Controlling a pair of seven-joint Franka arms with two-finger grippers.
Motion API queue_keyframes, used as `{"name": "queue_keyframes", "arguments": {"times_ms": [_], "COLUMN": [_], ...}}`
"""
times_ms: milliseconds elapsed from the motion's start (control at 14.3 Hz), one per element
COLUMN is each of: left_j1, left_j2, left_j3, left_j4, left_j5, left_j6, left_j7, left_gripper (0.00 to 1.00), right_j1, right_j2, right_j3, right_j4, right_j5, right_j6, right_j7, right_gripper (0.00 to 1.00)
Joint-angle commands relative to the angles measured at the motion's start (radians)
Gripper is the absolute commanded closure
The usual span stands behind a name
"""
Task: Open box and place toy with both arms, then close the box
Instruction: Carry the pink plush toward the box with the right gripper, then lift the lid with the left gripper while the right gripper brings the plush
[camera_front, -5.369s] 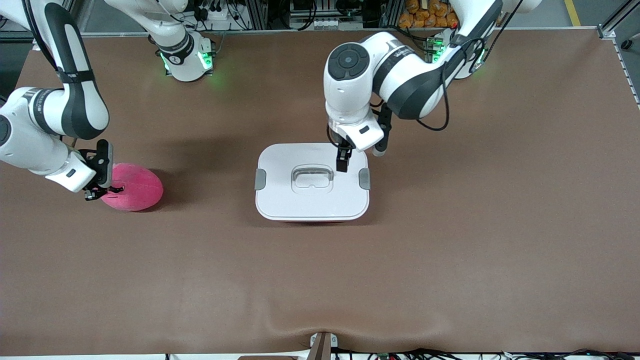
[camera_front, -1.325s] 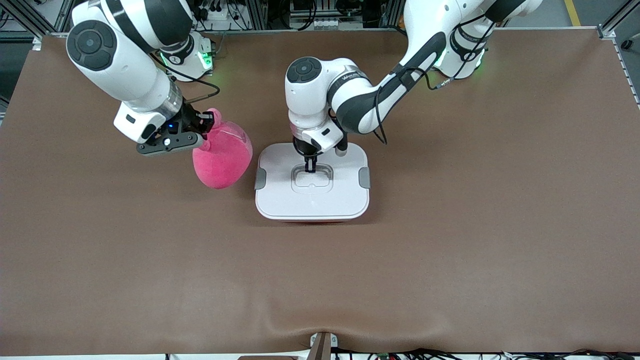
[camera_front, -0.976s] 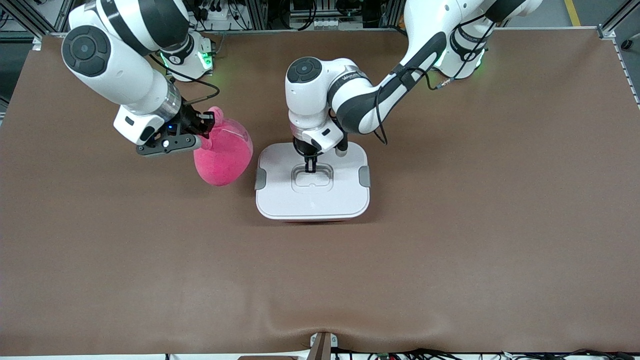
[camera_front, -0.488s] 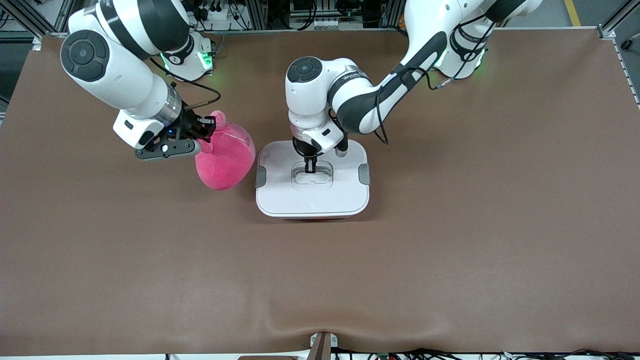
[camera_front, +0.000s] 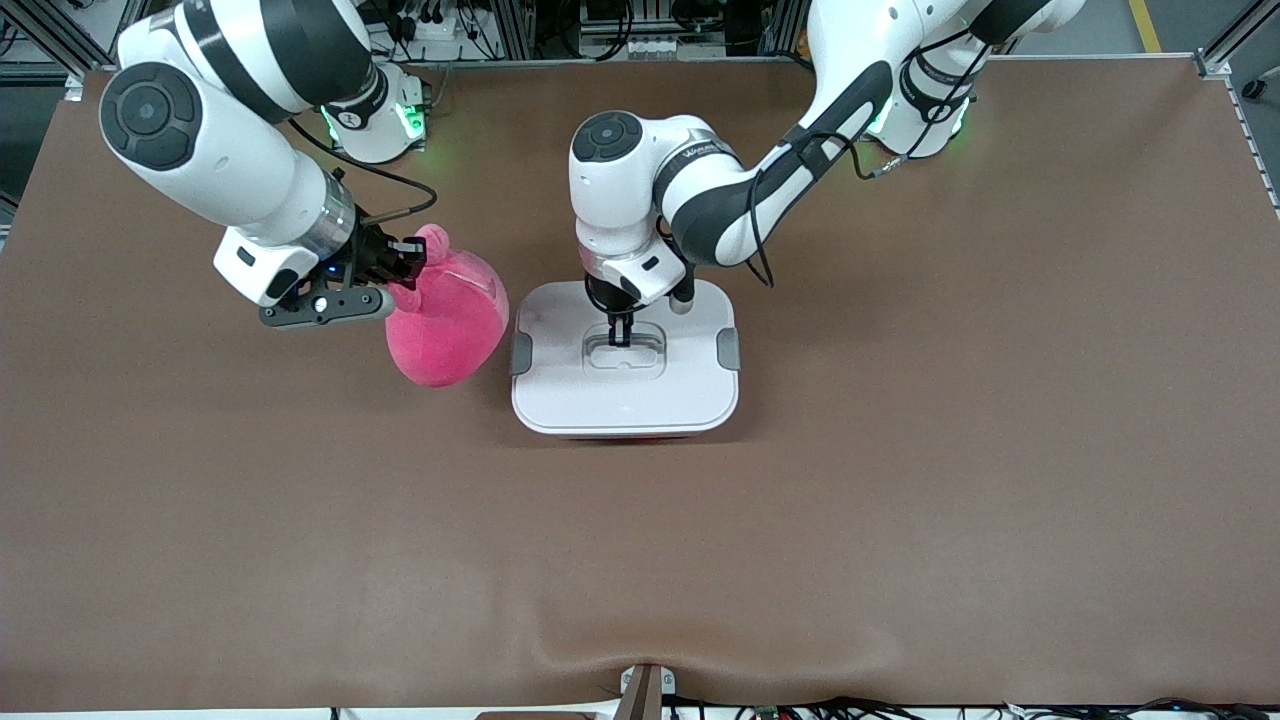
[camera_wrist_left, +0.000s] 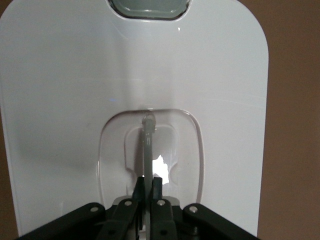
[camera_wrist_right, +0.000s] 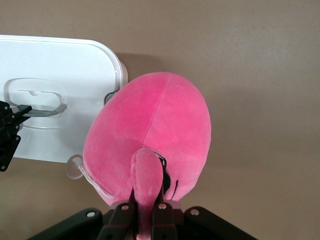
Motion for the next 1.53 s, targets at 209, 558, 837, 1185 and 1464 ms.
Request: {"name": "queue_keyframes", "arguments": {"times_ms": [209,558,837,1185,1464], "left_j1": [-0.005,0.000,0.012,0.087,0.189], "left_j2": [-0.020,-0.052,-0.089,-0.143,-0.199], "left_j3": [-0.001,-0.002,-0.004,-0.020,-0.051], "left_j4": [0.012,0.009,0.003,-0.003,-0.024], "left_j5": [0.035,0.035,0.034,0.014,-0.066], "left_j6": [0.000,-0.004,-0.015,-0.058,-0.110], "left_j7": [-0.009,0.006,0.034,0.127,0.276], "left_gripper": [1.00,1.00,1.00,1.00,1.00], "right_j1": [-0.053,-0.130,-0.122,-0.092,-0.012], "right_j2": [0.014,0.013,0.013,0.014,0.082], "right_j3": [0.004,0.004,0.006,0.010,0.010], "right_j4": [0.038,0.038,0.038,0.045,0.140], "right_j5": [0.021,0.021,0.023,0.024,0.026], "right_j6": [-0.023,-0.061,-0.060,-0.055,-0.051], "right_j7": [-0.004,-0.142,-0.135,-0.036,0.133], "right_gripper": [1.00,1.00,1.00,1.00,1.00]}}
